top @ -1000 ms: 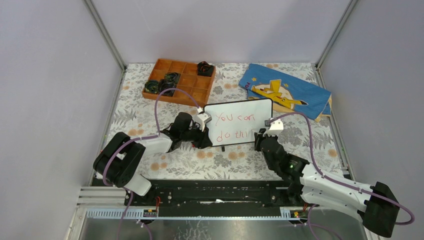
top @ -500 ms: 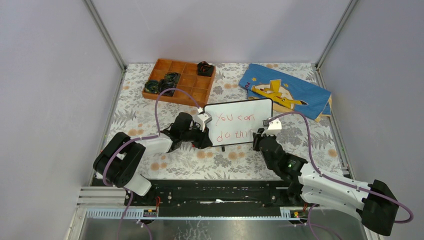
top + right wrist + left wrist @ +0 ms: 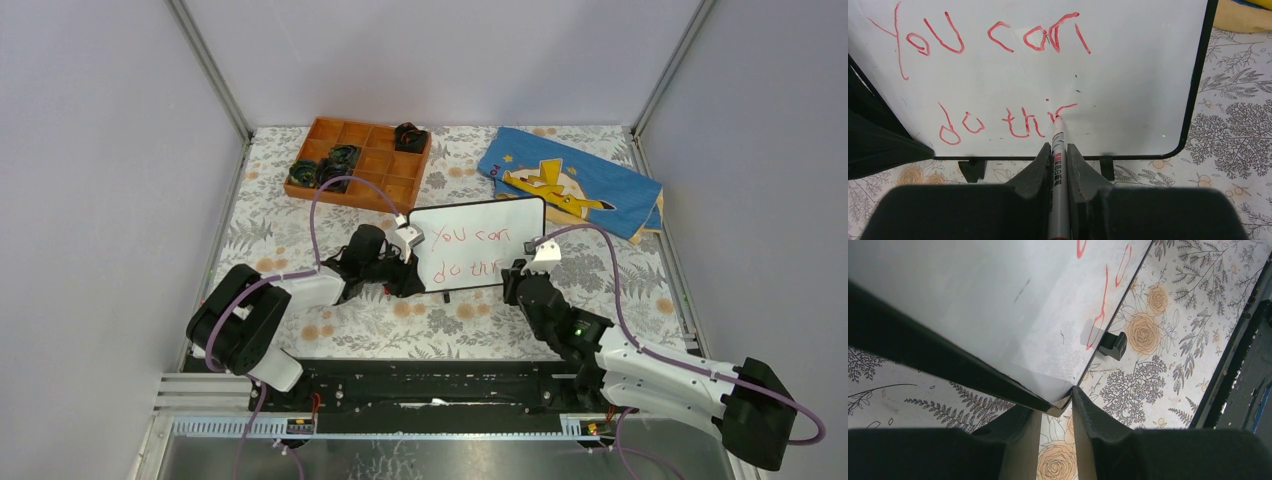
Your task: Write a sentence on the whiteboard
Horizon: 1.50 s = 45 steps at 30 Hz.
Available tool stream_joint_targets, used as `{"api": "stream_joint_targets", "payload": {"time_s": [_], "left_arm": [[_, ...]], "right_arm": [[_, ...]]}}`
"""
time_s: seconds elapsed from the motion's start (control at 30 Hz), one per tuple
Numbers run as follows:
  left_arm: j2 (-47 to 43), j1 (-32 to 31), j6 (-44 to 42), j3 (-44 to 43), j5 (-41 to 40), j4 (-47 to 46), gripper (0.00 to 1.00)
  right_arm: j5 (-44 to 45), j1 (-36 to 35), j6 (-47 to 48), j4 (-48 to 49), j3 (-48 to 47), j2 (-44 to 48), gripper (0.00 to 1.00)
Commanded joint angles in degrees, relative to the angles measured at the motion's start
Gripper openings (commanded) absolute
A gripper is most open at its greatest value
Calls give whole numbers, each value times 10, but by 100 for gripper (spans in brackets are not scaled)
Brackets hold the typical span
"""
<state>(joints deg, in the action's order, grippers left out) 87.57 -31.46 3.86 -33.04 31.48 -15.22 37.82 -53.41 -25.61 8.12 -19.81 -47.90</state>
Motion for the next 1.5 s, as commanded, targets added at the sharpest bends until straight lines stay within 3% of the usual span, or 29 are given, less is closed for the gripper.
{"api": "stream_joint_targets", "payload": {"time_s": [0.0,0.57,1.47], "left_arm": [[7,-5,-18,-13,-13,13,34],[7,-8,-19,-12,-16,15,34],[10,-11,-21,-14,-17,17,34]], "right_arm": [[16,4,-18,-16,12,15,0],[63,4,-51,-67,16,28,0],[-34,4,-41,3,13,-13,0]]}}
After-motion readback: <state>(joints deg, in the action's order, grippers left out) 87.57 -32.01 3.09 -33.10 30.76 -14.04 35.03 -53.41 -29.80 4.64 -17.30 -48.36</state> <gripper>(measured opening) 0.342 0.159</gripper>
